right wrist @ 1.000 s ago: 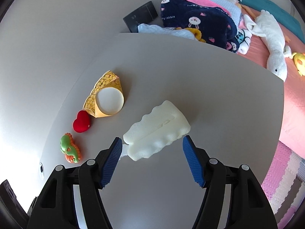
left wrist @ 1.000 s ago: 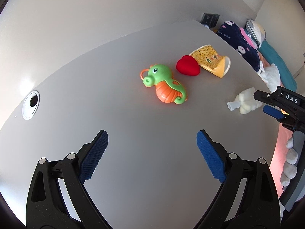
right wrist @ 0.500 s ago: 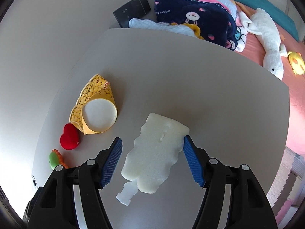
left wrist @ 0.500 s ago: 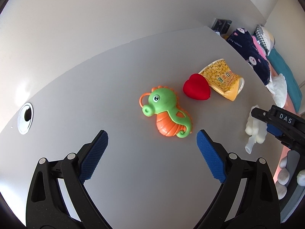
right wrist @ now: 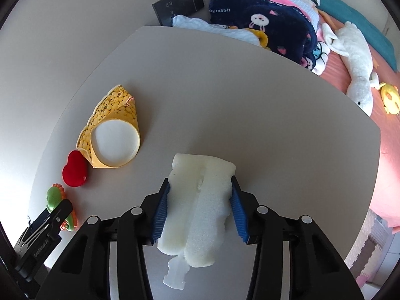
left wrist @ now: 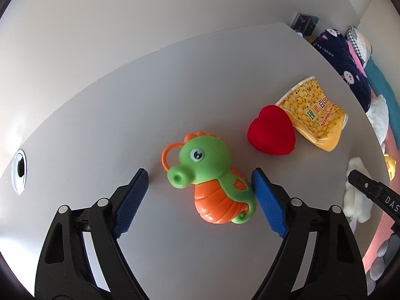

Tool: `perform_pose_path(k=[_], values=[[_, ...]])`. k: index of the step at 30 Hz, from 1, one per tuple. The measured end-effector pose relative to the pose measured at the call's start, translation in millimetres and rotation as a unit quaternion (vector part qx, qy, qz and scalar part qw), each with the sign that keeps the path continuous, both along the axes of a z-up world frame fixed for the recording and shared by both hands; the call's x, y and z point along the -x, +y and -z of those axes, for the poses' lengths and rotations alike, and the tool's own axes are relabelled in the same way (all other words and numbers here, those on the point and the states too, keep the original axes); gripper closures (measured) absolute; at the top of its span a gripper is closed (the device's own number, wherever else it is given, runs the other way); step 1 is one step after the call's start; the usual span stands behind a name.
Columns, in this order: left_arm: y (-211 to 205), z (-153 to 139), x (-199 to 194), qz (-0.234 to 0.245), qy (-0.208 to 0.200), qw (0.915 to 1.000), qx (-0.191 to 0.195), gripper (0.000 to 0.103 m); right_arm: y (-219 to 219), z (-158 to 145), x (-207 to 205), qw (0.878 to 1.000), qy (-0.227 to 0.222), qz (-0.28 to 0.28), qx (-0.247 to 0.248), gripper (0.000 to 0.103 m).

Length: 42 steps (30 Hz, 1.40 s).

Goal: Collect trash
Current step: 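Close the left tool on the green-orange seahorse toy, then carry the seahorse toy and foam sponge off the desk toward the bin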

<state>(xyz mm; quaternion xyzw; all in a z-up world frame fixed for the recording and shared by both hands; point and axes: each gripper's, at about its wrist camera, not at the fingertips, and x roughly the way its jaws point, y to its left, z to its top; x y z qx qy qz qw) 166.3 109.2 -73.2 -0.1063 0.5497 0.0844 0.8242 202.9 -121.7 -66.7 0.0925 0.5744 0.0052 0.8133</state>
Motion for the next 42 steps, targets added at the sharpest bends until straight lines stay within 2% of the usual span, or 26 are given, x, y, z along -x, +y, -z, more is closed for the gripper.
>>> perform_pose_path(k=[2, 7, 12, 20, 24, 29, 42], values=[[-1.5, -0.9, -0.4, 0.003, -0.006, 0.9999, -0.014, 0.038, 0.8, 0.5, 0.2, 1.000, 0.000, -0.008, 0.003, 0.056], [3.6, -2.3, 0.8, 0.005, -0.014, 0.9997, -0.019, 0.050, 0.9, -0.8, 3.3, 1.000, -0.005, -0.024, 0.005, 0.063], [3.5, -4.3, 8.6, 0.012, -0.022, 0.9994, -0.023, 0.050, 0.6, -7.0, 10.3, 0.999, -0.017, -0.041, 0.014, 0.075], [-12.7, -19.9, 23.3, 0.031, -0.041, 0.9982, -0.030, 0.050, -12.2, -14.8, 23.4, 0.999, -0.024, -0.045, 0.005, 0.083], [-28.3, -29.4, 31.0, 0.048, -0.049, 0.9972, -0.031, 0.050, -21.9, -23.1, 34.5, 0.998, -0.042, -0.049, 0.006, 0.086], [-54.0, -41.7, 36.0, 0.075, -0.063, 0.9946, -0.033, 0.050, -36.6, -37.5, 49.7, 0.996, -0.066, -0.051, 0.015, 0.087], [-122.7, -56.7, 38.7, 0.129, -0.073, 0.9883, -0.034, 0.050, -93.0, -64.0, 76.8, 0.996, -0.090, -0.015, 0.005, 0.087]])
